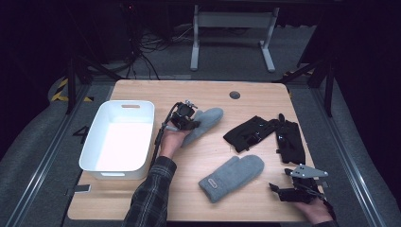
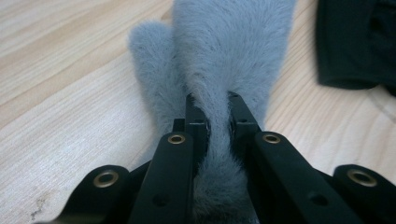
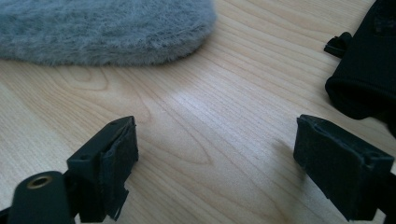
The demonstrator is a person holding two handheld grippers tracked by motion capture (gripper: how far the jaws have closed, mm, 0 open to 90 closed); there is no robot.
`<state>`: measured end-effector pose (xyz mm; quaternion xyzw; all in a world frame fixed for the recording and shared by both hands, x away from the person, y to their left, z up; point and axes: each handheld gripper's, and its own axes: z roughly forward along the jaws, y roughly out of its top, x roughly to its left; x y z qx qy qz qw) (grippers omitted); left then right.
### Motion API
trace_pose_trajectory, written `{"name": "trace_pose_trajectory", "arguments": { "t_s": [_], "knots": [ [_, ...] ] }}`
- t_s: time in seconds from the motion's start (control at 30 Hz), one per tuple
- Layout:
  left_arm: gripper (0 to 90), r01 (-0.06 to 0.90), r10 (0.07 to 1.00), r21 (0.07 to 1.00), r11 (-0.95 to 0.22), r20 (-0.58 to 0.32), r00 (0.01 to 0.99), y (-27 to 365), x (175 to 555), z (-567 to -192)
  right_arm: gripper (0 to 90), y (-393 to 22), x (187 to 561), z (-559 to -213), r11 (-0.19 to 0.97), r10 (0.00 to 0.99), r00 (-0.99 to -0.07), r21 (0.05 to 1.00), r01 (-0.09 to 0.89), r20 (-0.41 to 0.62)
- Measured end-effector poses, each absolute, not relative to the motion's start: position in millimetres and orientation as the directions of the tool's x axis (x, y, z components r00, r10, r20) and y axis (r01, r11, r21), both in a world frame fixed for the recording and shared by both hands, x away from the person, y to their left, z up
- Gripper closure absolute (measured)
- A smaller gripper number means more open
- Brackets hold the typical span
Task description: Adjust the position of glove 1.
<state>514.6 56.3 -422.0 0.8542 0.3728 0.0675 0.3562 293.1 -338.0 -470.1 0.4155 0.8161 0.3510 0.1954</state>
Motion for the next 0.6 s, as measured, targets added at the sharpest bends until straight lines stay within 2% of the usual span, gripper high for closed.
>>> {"name": "trace_pose_trajectory", "arguments": {
  "t_s": [0.37,0.6],
  "knots": [
    [82.9,0.609,0.668,0.67,-0.424,-0.222,0.71,55.1,498.9,-394.9,14.1,-337.9,293.1,-470.2,0.408,0.815,-0.578,0.735,0.541,-0.027],
    [82.9,0.61,0.648,0.65,-0.453,-0.23,0.726,51.1,484.3,-388.7,14.1,-337.9,293.2,-470.1,0.408,0.815,-0.578,0.735,0.541,-0.027]
  ]
}}
